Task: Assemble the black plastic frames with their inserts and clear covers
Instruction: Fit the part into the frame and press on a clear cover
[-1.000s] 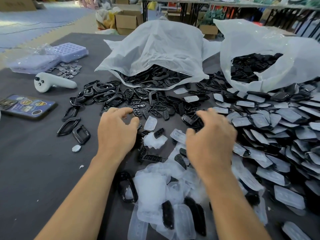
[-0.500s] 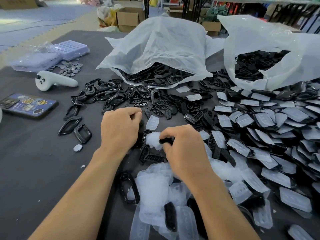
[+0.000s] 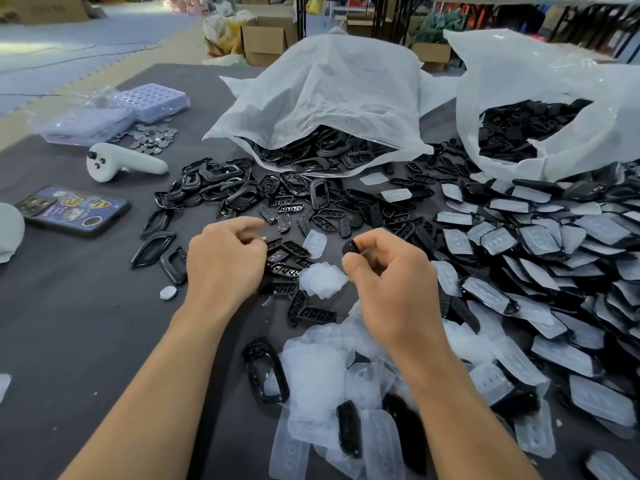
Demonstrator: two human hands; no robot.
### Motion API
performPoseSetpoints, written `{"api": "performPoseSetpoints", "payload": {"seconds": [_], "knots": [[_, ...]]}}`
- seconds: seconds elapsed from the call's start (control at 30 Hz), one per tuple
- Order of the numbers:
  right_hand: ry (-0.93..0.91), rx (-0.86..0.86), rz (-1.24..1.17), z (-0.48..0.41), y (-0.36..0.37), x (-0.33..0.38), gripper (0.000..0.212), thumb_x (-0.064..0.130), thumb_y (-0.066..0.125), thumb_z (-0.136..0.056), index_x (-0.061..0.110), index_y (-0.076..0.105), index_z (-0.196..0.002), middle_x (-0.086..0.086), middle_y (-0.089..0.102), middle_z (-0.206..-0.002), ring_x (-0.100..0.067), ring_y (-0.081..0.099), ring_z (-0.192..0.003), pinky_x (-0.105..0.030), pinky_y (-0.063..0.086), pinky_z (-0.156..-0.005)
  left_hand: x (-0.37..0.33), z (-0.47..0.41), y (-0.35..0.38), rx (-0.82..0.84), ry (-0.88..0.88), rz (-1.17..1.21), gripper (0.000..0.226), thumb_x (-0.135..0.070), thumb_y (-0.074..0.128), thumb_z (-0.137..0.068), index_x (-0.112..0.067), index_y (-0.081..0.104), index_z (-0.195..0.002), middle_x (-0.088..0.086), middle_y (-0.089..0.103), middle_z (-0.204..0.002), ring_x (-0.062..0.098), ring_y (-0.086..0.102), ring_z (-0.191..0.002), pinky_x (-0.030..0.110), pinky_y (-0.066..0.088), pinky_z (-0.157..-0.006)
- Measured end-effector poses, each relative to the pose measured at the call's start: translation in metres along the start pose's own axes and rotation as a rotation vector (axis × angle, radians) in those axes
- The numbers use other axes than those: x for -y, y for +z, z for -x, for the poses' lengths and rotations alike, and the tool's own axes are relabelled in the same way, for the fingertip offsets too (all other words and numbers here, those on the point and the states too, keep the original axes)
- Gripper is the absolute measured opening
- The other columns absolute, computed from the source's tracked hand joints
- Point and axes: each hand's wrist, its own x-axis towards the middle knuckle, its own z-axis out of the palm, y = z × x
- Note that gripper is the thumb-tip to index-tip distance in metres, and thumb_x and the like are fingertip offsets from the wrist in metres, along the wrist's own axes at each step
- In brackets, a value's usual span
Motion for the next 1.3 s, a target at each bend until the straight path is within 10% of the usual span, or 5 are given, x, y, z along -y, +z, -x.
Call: {"api": "performPoseSetpoints", "payload": {"seconds": [0.27, 0.53, 0.8, 1.07, 1.3], "knots": [[-0.005, 0.027, -0.027, -0.001, -0.002, -0.001, 0.012, 0.022, 0.069, -0.092, 0.028, 0.065, -0.082, 0.004, 0.063, -0.061, -0.007, 0.047, -0.049, -0.025, 0.042, -0.052, 0.021, -0.021, -0.030, -0.103, 0.059, -0.410, 0.055, -0.016, 0.059, -0.094, -0.020, 0.055, -0.149, 0.013, 0.049, -0.156, 0.033, 0.036, -0.147, 0.043, 0.026, -0.124], [-0.018, 0.049, -0.024, 0.000, -0.001, 0.000, 0.014, 0.019, 0.069, -0.090, 0.025, 0.065, -0.079, -0.001, 0.059, -0.057, -0.008, 0.041, -0.047, -0.021, 0.036, -0.048, 0.021, -0.015, -0.034, 0.010, 0.116, -0.191, 0.061, -0.002, 0.058, -0.088, -0.032, 0.064, -0.141, -0.006, 0.072, -0.130, 0.014, 0.067, -0.116, 0.021, 0.039, -0.106], [-0.004, 0.061, -0.023, 0.000, -0.003, 0.002, 0.013, 0.019, 0.069, -0.089, 0.025, 0.066, -0.078, -0.001, 0.059, -0.056, -0.007, 0.042, -0.047, -0.021, 0.037, -0.049, 0.026, -0.001, -0.040, 0.035, -0.045, -0.560, 0.042, -0.012, 0.053, -0.097, -0.012, 0.053, -0.139, 0.021, 0.059, -0.134, 0.045, 0.054, -0.122, 0.047, 0.042, -0.092], [-0.001, 0.076, -0.011, 0.002, -0.002, 0.006, 0.015, 0.017, 0.070, -0.089, 0.025, 0.067, -0.077, -0.002, 0.059, -0.056, -0.006, 0.041, -0.047, -0.020, 0.037, -0.046, -0.003, 0.018, -0.001, 0.114, 0.267, 0.021, 0.064, 0.002, 0.069, -0.081, -0.031, 0.065, -0.136, -0.015, 0.074, -0.111, -0.009, 0.068, -0.100, 0.007, 0.049, -0.094], [0.074, 0.079, -0.158, 0.004, -0.001, 0.016, 0.010, 0.018, 0.073, -0.089, 0.024, 0.072, -0.081, 0.003, 0.068, -0.061, -0.009, 0.058, -0.050, -0.023, 0.049, -0.052, -0.044, 0.036, 0.003, 0.286, -0.160, 1.176, 0.035, 0.002, 0.069, -0.082, -0.011, 0.074, -0.114, 0.009, 0.080, -0.109, 0.017, 0.077, -0.101, 0.028, 0.064, -0.077]]}}
